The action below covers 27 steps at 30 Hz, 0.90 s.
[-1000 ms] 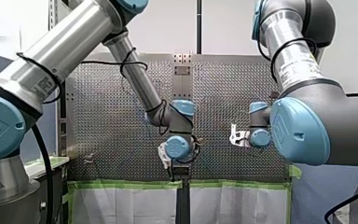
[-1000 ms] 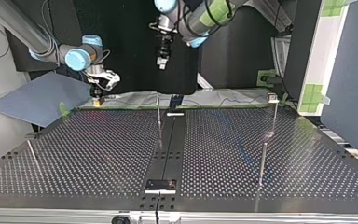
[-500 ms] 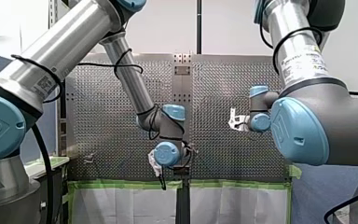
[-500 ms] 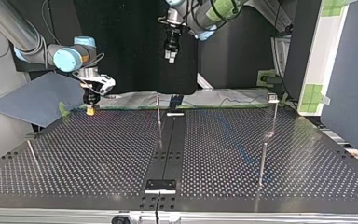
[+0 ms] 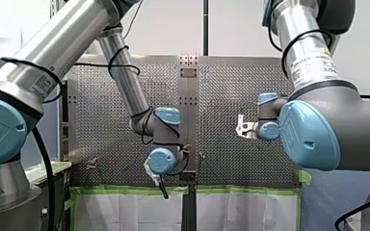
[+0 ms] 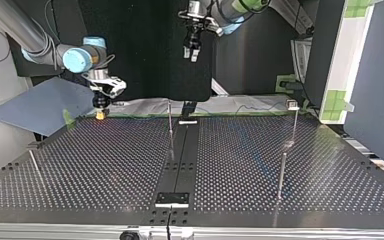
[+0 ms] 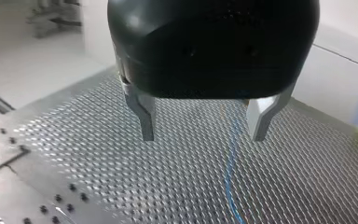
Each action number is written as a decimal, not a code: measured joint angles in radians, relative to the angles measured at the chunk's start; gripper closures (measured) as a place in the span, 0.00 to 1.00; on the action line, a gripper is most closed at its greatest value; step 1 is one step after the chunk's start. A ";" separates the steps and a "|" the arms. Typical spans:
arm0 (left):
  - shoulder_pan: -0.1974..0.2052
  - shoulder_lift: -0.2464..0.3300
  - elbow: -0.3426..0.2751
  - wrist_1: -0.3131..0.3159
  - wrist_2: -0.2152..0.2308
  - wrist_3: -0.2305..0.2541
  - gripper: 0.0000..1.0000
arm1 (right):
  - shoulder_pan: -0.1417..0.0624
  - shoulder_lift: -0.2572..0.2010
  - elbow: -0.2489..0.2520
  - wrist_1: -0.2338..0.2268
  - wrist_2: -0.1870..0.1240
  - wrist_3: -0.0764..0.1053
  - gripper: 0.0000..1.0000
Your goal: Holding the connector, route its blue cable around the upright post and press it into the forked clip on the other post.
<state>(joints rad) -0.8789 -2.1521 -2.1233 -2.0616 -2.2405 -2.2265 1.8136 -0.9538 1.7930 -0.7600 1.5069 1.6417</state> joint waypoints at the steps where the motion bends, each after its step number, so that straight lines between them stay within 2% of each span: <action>1: -0.003 0.011 -0.011 0.010 0.007 -0.011 0.04 | 0.001 0.011 0.001 -0.004 0.000 -0.002 1.00; 9: -0.011 0.075 -0.075 0.074 0.060 -0.065 0.04 | 0.010 0.076 0.001 -0.032 0.000 -0.007 1.00; 13: -0.002 0.109 -0.109 0.092 0.059 -0.047 0.04 | 0.016 0.101 0.001 -0.041 0.000 -0.007 1.00; 19: 0.009 0.161 -0.157 0.066 0.077 -0.017 0.04 | 0.020 0.109 0.001 -0.044 0.000 -0.007 1.00; 24: 0.028 0.199 -0.149 0.055 0.112 -0.032 0.04 | 0.023 0.109 0.001 -0.044 0.000 -0.007 1.00; 27: 0.050 0.224 -0.135 0.055 0.136 -0.025 0.04 | 0.026 0.109 0.001 -0.044 0.000 -0.007 1.00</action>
<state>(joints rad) -0.8293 -1.9285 -2.2580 -2.0065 -2.1040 -2.2514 1.8396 -0.8447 1.7942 -0.8040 1.5065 1.6352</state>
